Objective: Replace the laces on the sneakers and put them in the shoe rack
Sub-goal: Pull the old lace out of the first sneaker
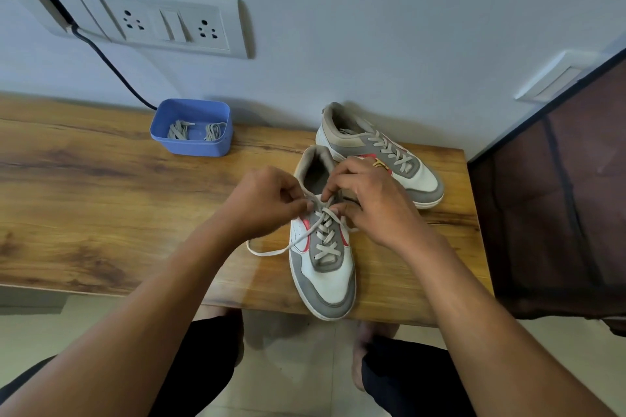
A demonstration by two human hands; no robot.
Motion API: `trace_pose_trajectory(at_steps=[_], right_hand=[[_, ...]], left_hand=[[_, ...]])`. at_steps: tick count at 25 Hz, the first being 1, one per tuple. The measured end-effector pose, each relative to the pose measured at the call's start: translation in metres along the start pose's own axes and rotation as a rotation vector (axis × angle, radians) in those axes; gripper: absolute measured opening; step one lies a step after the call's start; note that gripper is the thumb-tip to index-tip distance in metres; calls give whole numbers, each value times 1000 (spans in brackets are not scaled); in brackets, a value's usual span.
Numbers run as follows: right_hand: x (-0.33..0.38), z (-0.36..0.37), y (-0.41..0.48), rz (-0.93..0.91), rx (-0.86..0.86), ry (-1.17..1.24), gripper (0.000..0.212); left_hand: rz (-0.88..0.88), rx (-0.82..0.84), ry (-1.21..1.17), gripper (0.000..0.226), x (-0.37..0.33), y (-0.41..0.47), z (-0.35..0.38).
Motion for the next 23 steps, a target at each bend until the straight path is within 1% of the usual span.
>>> trace_pose_trajectory(at_steps=[1, 2, 5, 8, 10, 13, 16, 20, 23], right_hand=[[0, 0, 0, -9, -3, 1, 22], [1, 1, 0, -17, 1, 5, 22], [5, 6, 2, -12, 43, 28, 25], [0, 7, 2, 73, 76, 187, 23], [-3, 7, 4, 124, 71, 280, 13], [-3, 8, 10, 208, 51, 306, 17], [-5, 13, 14, 268, 71, 310, 18], [-10, 13, 14, 286, 75, 376, 17], [-10, 12, 13, 252, 74, 399, 17]], left_hand=[[-34, 71, -10, 13, 2, -1, 4], [-52, 103, -17, 13, 3, -1, 6], [-93, 101, -90, 12, 5, 0, 6], [-186, 137, -268, 11, 10, -3, 7], [-225, 155, -309, 13, 11, -4, 9], [-277, 128, -328, 13, 10, -4, 13], [-312, 120, -309, 15, 10, -3, 19], [-337, 260, -388, 14, 13, -8, 14], [-304, 238, -420, 25, 14, -9, 10]])
Point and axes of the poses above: each hand's wrist, its own y-axis towards the middle knuckle, its own z-axis out of the palm, x = y × z, the point moved 5 cm from there along y, towards the middle knuckle, and after that the axes turned 8 degrees about x, right-handed, at the moved point
